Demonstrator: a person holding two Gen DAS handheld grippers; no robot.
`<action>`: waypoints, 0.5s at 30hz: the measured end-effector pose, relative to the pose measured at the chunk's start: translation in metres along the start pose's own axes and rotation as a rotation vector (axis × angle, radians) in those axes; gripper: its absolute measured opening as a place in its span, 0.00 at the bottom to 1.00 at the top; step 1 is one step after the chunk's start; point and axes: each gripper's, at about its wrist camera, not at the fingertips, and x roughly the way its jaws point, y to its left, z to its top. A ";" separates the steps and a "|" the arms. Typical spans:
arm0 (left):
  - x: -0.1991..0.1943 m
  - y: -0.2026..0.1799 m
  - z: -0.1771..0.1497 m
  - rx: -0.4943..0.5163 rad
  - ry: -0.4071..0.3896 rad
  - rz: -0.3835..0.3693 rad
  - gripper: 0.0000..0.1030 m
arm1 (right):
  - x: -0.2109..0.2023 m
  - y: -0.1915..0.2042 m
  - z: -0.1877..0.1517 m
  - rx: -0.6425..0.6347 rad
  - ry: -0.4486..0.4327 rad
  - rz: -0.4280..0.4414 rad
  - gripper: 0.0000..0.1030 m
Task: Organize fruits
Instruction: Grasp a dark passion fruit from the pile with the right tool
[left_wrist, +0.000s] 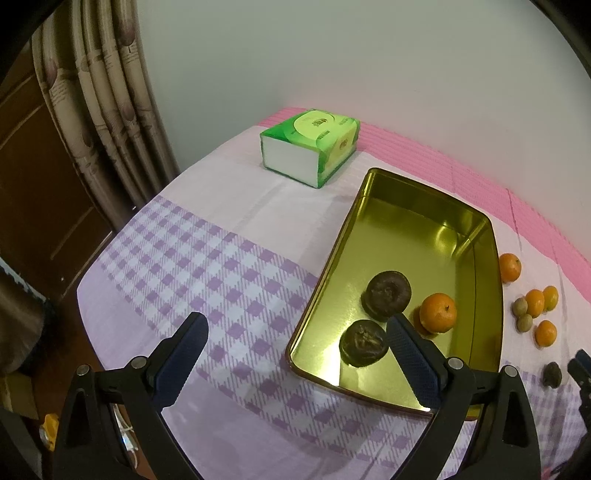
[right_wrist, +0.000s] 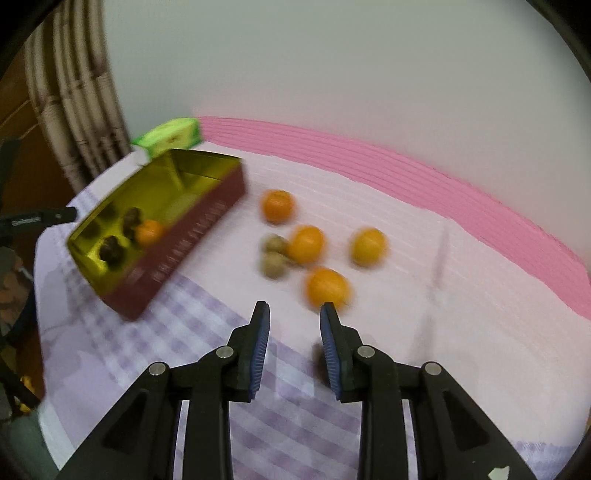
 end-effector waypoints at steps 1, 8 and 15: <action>0.000 -0.001 0.000 0.004 -0.001 0.001 0.94 | -0.001 -0.008 -0.005 0.014 0.007 -0.009 0.26; -0.001 -0.011 -0.004 0.049 -0.010 -0.004 0.94 | 0.005 -0.032 -0.033 0.044 0.049 -0.021 0.30; -0.005 -0.025 -0.007 0.104 -0.027 -0.032 0.94 | 0.020 -0.031 -0.038 0.051 0.063 0.017 0.35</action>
